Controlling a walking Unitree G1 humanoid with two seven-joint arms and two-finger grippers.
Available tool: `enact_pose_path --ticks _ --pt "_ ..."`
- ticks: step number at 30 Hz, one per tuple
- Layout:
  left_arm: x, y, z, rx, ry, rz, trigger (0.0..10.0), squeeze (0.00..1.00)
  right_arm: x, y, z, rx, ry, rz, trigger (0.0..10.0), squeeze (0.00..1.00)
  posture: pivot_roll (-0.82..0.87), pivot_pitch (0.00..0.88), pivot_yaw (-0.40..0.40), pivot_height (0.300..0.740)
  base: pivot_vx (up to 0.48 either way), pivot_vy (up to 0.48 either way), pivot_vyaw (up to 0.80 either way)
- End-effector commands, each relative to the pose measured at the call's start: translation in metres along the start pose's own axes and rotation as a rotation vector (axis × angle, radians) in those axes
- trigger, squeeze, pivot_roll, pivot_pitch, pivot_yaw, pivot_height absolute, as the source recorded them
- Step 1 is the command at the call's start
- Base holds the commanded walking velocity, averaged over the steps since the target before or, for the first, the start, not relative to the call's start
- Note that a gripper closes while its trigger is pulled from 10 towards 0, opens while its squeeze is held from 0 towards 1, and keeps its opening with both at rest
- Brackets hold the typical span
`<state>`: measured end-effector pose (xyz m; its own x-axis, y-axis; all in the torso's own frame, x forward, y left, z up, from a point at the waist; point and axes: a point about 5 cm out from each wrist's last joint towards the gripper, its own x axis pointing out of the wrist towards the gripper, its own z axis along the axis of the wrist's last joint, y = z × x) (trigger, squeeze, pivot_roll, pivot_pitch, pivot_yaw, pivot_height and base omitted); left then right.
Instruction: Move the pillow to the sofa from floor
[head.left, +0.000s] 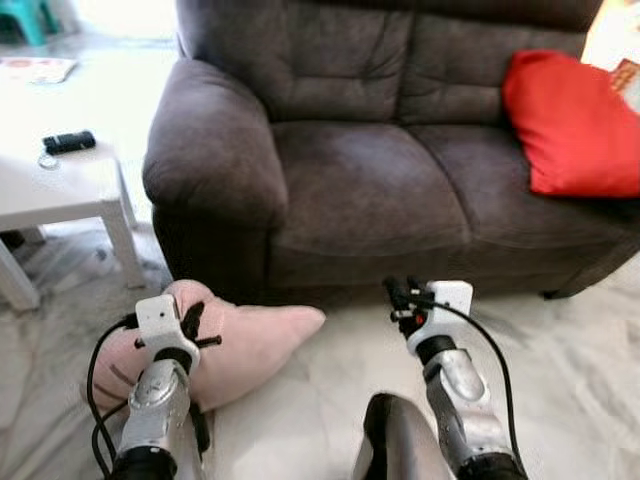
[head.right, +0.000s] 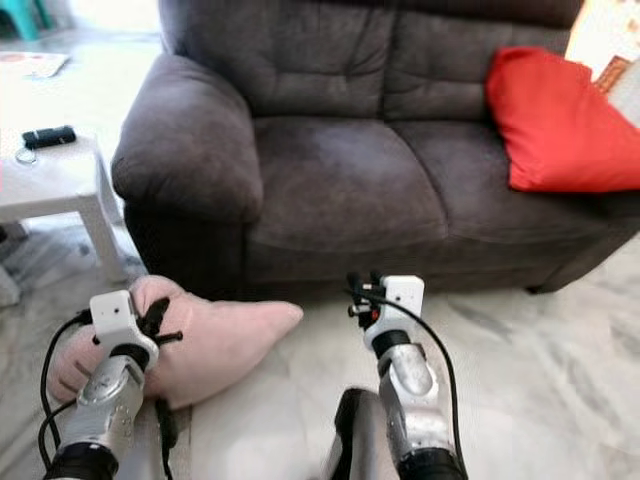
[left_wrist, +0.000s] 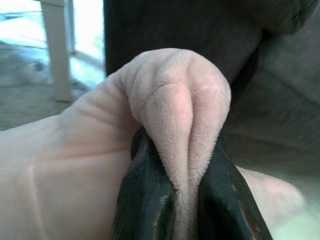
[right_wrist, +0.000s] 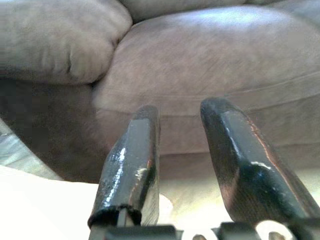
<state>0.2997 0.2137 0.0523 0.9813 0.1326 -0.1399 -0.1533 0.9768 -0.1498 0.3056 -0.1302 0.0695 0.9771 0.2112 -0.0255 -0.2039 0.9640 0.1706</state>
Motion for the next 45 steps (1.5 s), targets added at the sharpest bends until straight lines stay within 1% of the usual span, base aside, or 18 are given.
enact_pose_path --ticks 1,14,16,21,26,33,35,38,40,41,45 --pt "0.0046 -0.0082 0.0149 0.013 -0.081 -0.033 10.0 0.00 -0.0015 -0.0066 -0.0001 -0.007 0.003 -0.019 10.0 0.00 0.06 0.000 -0.099 0.427 0.000 0.000 0.00" --pt "0.0058 -0.0130 0.0206 0.041 -0.110 -0.056 10.0 0.00 0.0010 -0.0058 0.0034 -0.003 -0.022 -0.022 10.0 0.00 0.07 0.000 -0.094 0.431 0.000 0.000 0.00" --pt "0.0058 -0.0130 0.0206 0.043 -0.111 -0.057 10.0 0.00 0.0005 -0.0064 0.0025 -0.004 -0.018 -0.025 10.0 0.00 0.07 0.000 -0.093 0.440 0.000 0.000 0.00" --pt "0.0060 -0.0127 0.0207 0.048 -0.112 -0.059 10.0 0.00 0.0000 -0.0064 0.0020 -0.001 -0.021 -0.027 10.0 0.00 0.07 0.000 -0.091 0.479 0.000 0.000 0.00" --pt "0.0061 -0.0127 0.0209 0.050 -0.114 -0.059 10.0 0.00 0.0002 -0.0060 0.0023 -0.001 -0.024 -0.025 10.0 0.00 0.07 0.000 -0.091 0.499 0.000 0.000 0.00" --pt "0.0063 -0.0135 0.0213 0.052 -0.115 -0.061 10.0 0.00 0.0011 -0.0037 0.0026 0.000 -0.029 -0.017 10.0 0.00 0.07 0.000 -0.091 0.549 0.000 0.000 0.00" --pt "0.0063 -0.0135 0.0213 0.052 -0.115 -0.061 10.0 0.00 0.0011 -0.0038 0.0024 0.000 -0.028 -0.017 10.0 0.00 0.07 0.000 -0.091 0.554 0.000 0.000 0.00" --pt "0.0063 -0.0134 0.0216 0.054 -0.116 -0.062 10.0 0.00 0.0011 -0.0042 0.0020 -0.001 -0.025 -0.017 10.0 0.00 0.07 0.000 -0.091 0.574 0.000 0.000 0.00" --pt "0.0065 -0.0135 0.0218 0.054 -0.117 -0.062 10.0 0.00 0.0013 -0.0042 0.0019 0.000 -0.024 -0.017 10.0 0.00 0.07 0.000 -0.091 0.594 0.000 0.000 0.00" --pt "0.0065 -0.0135 0.0218 0.054 -0.117 -0.062 10.0 0.00 0.0013 -0.0042 0.0019 0.000 -0.024 -0.017 10.0 0.00 0.07 0.000 -0.091 0.594 0.000 0.000 0.00" --pt "0.0069 -0.0139 0.0222 0.055 -0.118 -0.065 10.0 0.00 0.0019 -0.0040 0.0017 -0.001 -0.023 -0.016 10.0 0.00 0.07 0.000 -0.090 0.619 0.000 0.000 0.00"
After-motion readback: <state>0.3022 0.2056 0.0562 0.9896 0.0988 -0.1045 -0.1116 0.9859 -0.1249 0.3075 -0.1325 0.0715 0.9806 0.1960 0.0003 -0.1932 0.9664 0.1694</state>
